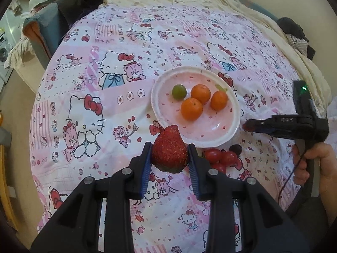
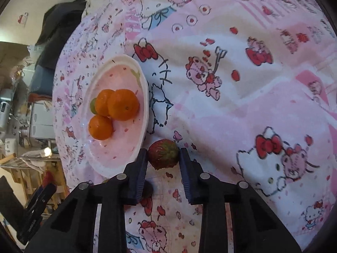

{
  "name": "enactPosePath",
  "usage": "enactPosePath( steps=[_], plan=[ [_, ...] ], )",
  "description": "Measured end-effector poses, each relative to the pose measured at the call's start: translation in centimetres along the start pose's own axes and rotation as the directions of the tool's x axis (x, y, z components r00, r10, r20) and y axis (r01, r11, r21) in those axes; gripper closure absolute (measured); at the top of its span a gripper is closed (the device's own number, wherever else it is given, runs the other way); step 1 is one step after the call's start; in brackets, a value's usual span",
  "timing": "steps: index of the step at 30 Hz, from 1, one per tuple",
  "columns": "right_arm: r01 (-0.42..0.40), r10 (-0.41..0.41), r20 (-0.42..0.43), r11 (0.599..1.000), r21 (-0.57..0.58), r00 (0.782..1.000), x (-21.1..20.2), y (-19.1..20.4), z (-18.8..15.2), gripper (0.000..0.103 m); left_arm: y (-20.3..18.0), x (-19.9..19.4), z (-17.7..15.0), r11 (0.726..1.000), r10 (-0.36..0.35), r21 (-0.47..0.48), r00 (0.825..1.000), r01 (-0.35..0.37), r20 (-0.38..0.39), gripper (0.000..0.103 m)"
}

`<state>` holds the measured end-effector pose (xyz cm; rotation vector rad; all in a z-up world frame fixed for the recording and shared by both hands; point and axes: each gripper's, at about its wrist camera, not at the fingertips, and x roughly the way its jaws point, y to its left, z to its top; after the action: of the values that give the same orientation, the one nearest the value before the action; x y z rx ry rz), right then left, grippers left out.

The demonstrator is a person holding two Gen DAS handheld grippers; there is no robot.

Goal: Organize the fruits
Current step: 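Grasp the small strawberry with the right tool while the left tool lifts its strawberry, then lower both strawberries into the plate and open both tools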

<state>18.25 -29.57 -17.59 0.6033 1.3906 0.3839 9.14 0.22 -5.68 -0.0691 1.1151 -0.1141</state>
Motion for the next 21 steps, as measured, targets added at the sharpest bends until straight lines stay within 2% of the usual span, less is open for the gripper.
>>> enactPosePath(
  steps=[8,15,21],
  plan=[
    [-0.091,0.090,0.115,0.996,-0.001,0.989,-4.9,0.4,-0.4,0.071,1.0,-0.7,0.6,0.998,0.042,-0.042,0.997,-0.039,0.061,0.074],
    [-0.086,0.116,0.233,0.987,-0.135,0.966,-9.1,3.8,-0.3,0.071,1.5,-0.7,2.7,0.996,0.082,-0.045,0.991,-0.078,0.110,0.074],
    [-0.091,0.136,0.227,0.976,-0.198,0.964,-8.7,6.3,1.7,0.071,0.8,1.6,4.5,0.996,0.087,-0.025,0.992,-0.085,0.088,0.074]
  ],
)
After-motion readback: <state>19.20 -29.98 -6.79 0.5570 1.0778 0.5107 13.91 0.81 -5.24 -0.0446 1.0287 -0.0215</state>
